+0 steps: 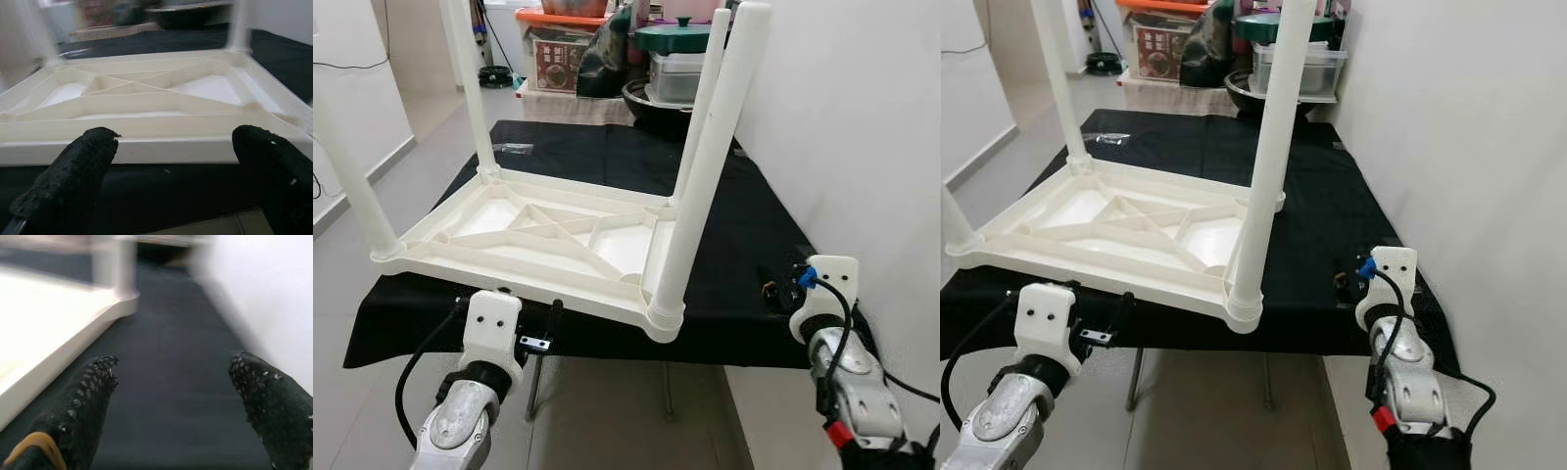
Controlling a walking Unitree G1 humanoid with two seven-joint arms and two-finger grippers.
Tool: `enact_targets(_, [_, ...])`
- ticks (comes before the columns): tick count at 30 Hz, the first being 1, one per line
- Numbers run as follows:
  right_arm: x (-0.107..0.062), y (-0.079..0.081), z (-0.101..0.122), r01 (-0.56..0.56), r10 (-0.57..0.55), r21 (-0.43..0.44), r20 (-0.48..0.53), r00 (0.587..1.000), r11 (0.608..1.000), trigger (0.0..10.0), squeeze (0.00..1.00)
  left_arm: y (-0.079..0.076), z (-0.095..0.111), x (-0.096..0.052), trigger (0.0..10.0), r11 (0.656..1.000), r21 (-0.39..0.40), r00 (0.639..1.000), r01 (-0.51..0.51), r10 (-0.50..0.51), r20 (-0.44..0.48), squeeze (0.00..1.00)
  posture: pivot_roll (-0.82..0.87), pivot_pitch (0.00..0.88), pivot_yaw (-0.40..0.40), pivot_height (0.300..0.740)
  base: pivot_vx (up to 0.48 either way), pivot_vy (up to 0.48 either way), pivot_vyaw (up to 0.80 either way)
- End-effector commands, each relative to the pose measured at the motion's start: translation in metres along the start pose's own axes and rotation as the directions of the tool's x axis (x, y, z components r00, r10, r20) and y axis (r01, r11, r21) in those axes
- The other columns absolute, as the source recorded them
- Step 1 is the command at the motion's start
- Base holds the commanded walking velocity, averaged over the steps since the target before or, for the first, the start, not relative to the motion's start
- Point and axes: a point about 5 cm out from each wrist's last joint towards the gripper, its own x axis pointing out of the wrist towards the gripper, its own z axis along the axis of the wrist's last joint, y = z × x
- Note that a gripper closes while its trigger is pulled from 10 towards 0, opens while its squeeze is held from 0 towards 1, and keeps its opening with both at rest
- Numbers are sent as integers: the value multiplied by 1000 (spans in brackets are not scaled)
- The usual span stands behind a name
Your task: Building children table
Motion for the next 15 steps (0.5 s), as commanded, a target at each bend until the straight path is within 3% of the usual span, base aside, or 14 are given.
enact_targets(1, [0,-6,2,-118,118,10,-10,993,993,10000,0,-11,-11,-7,10000,992,42,993,117,-116,-31,0,92,0,-83,740,0,0,0])
enact_targets(3, [0,-6,2,-118,118,10,-10,993,993,10000,0,-11,-11,-7,10000,992,42,993,117,-116,-31,0,92,0,-83,740,0,0,0])
enact_targets(4, [-3,-10,5,-237,237,-9,-28,971,971,10000,0,-18,-18,-15,10000,978,37,978,203,-200,-61,0,89,0,-80,740,0,0,0])
enact_targets(7, [-17,-12,20,-533,533,19,-45,845,846,10000,0,-40,-25,-29,10000,932,-46,927,361,-363,-96,0,93,0,-77,740,0,0,0])
enact_targets(8, [-17,-12,20,-533,533,19,-45,845,846,10000,0,-40,-25,-29,10000,932,-46,927,361,-363,-96,0,93,0,-77,740,0,0,0])
enact_targets(10, [-21,-8,26,-623,624,49,-35,780,781,10000,0,-50,-24,-32,10000,911,-66,907,406,-411,-91,0,94,0,-76,740,0,0,0])
enact_targets(11, [-21,-8,26,-623,624,49,-35,780,781,10000,0,-50,-24,-32,10000,911,-66,907,406,-411,-91,0,94,0,-76,740,0,0,0])
enact_targets(12, [-23,-6,27,-662,664,45,-38,747,748,10000,0,-54,-23,-33,10000,902,-73,898,425,-431,-88,0,97,0,-77,740,0,0,0])
enact_targets(14, [-21,-2,29,-692,692,26,-41,721,722,10000,0,-58,-21,-34,10000,892,-77,889,445,-450,-83,0,101,0,-75,740,0,0,0])
enact_targets(15, [-17,0,31,-693,693,23,-27,720,721,10000,1000,-58,-21,-34,10000,893,-86,890,442,-448,-80,0,103,0,-71,740,0,0,0])
